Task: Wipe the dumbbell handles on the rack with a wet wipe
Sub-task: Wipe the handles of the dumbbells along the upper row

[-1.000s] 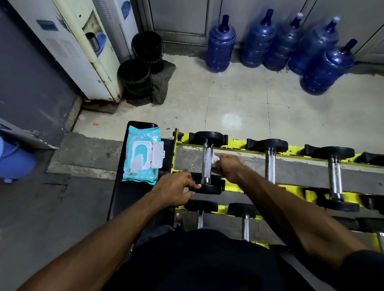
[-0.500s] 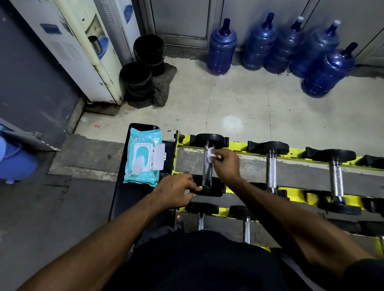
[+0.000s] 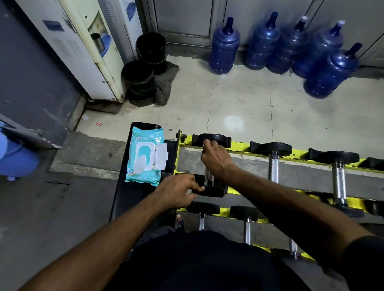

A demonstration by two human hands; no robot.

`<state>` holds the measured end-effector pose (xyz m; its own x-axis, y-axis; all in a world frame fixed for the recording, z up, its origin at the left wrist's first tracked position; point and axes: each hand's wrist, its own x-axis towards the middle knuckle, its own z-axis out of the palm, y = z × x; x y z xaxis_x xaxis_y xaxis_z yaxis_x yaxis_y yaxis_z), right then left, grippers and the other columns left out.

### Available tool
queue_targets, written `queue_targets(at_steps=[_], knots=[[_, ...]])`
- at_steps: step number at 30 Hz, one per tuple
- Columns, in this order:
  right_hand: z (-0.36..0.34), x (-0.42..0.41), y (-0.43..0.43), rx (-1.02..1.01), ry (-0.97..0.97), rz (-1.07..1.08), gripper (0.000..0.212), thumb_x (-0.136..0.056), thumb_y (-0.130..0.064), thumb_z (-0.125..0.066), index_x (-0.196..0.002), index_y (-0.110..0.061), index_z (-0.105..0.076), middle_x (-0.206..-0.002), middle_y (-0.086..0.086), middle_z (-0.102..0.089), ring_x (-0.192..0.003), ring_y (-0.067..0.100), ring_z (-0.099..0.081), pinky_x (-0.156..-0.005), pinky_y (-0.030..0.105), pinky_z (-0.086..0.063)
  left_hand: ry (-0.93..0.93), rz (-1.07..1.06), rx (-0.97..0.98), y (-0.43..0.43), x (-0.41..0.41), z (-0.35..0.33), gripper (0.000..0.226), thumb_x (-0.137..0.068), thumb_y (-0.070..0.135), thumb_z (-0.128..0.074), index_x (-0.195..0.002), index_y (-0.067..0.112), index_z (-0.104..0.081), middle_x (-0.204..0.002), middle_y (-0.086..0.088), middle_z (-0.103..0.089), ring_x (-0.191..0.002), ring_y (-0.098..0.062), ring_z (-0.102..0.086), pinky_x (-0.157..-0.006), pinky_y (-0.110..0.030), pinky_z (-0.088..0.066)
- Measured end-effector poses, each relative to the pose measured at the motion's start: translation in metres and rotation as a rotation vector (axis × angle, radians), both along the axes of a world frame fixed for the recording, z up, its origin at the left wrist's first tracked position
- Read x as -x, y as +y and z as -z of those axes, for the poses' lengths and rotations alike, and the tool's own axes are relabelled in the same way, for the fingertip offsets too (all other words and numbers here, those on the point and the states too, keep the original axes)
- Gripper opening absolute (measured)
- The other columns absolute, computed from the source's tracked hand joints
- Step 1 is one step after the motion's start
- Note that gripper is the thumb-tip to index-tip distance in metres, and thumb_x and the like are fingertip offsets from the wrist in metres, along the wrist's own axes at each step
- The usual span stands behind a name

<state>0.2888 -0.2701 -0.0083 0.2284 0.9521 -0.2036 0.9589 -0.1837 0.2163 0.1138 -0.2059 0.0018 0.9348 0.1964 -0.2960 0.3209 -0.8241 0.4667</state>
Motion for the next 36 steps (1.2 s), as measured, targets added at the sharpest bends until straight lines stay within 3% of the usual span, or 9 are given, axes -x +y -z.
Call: queue_targets(at_steps=[6, 12, 16, 19, 23, 26, 29, 32, 36], knots=[[-0.007, 0.01, -0.004, 0.22, 0.022, -0.296, 0.03, -0.095, -0.018, -0.061, -0.12, -0.003, -0.065, -0.132, 0.016, -0.045, -0.119, 0.031, -0.048, -0.097, 0.041, -0.048, -0.013, 0.007, -0.003, 0.0, 0.0, -0.001, 0.03, -0.091, 0.034, -0.061, -0.12, 0.036, -0.07, -0.117, 0.013, -0.063, -0.104, -0.008, -0.059, -0.084, -0.03, -0.05], [-0.013, 0.002, 0.01, 0.081, 0.019, -0.004, 0.021, -0.091, -0.011, -0.064, -0.108, 0.001, -0.067, -0.125, 0.016, -0.046, -0.109, 0.03, -0.049, -0.087, 0.04, -0.05, -0.007, 0.001, 0.005, 0.0, 0.001, 0.001, 0.032, -0.09, 0.035, -0.061, -0.121, 0.037, -0.069, -0.113, 0.013, -0.063, -0.101, -0.008, -0.06, -0.082, -0.032, -0.052], [-0.001, 0.014, 0.001, 0.197, 0.011, -0.164, 0.027, -0.092, -0.023, -0.063, -0.113, -0.006, -0.069, -0.131, 0.016, -0.043, -0.118, 0.03, -0.044, -0.096, 0.043, -0.047, -0.017, 0.007, -0.008, 0.0, 0.001, 0.0, 0.029, -0.09, 0.035, -0.062, -0.118, 0.034, -0.071, -0.113, 0.013, -0.063, -0.102, -0.009, -0.06, -0.082, -0.029, -0.05], [-0.011, 0.006, 0.001, 0.155, 0.158, -0.17, 0.021, -0.093, -0.014, -0.061, -0.107, 0.0, -0.07, -0.127, 0.019, -0.05, -0.114, 0.032, -0.051, -0.093, 0.042, -0.049, -0.013, 0.006, -0.007, 0.0, 0.001, 0.0, 0.031, -0.09, 0.035, -0.061, -0.119, 0.035, -0.071, -0.112, 0.013, -0.063, -0.101, -0.009, -0.06, -0.081, -0.03, -0.05], [0.001, -0.015, -0.015, -0.281, 0.434, 0.345, 0.012, -0.087, -0.008, -0.063, -0.093, -0.009, -0.074, -0.098, 0.011, -0.066, -0.088, 0.027, -0.062, -0.072, 0.034, -0.053, -0.006, -0.004, 0.008, -0.001, 0.003, 0.001, 0.034, -0.09, 0.035, -0.059, -0.123, 0.041, -0.067, -0.112, 0.013, -0.062, -0.099, -0.007, -0.06, -0.079, -0.034, -0.053], [0.014, -0.003, -0.039, -0.528, 0.843, 0.891, 0.011, -0.085, -0.016, -0.067, -0.075, -0.013, -0.071, -0.073, 0.001, -0.069, -0.066, 0.015, -0.063, -0.06, 0.026, -0.052, -0.01, -0.007, 0.008, -0.001, 0.002, 0.002, 0.033, -0.09, 0.036, -0.06, -0.122, 0.042, -0.067, -0.11, 0.013, -0.062, -0.097, -0.008, -0.06, -0.078, -0.035, -0.053], [0.015, 0.001, -0.044, -0.629, 1.3, 1.331, 0.013, -0.087, -0.009, -0.072, -0.074, -0.009, -0.069, -0.076, 0.009, -0.07, -0.07, 0.023, -0.069, -0.058, 0.033, -0.057, -0.009, 0.006, 0.004, 0.0, 0.001, 0.002, 0.031, -0.091, 0.038, -0.06, -0.121, 0.042, -0.068, -0.107, 0.013, -0.062, -0.095, -0.009, -0.061, -0.078, -0.036, -0.053], [0.01, -0.014, -0.026, -0.781, 1.591, 1.472, 0.022, -0.088, 0.011, -0.06, -0.077, -0.007, -0.065, -0.083, 0.016, -0.062, -0.066, 0.024, -0.058, -0.061, 0.033, -0.05, -0.002, 0.026, -0.007, 0.001, 0.0, 0.002, 0.032, -0.091, 0.039, -0.059, -0.122, 0.042, -0.067, -0.108, 0.013, -0.061, -0.096, -0.009, -0.061, -0.078, -0.036, -0.053], [0.006, -0.021, -0.017, -0.792, 1.702, 1.476, 0.021, -0.088, 0.009, -0.062, -0.077, -0.009, -0.066, -0.083, 0.012, -0.062, -0.068, 0.021, -0.057, -0.06, 0.029, -0.054, 0.009, 0.032, 0.0, 0.003, 0.0, 0.003, 0.033, -0.09, 0.038, -0.059, -0.122, 0.042, -0.067, -0.108, 0.014, -0.061, -0.095, -0.009, -0.061, -0.078, -0.036, -0.054]])
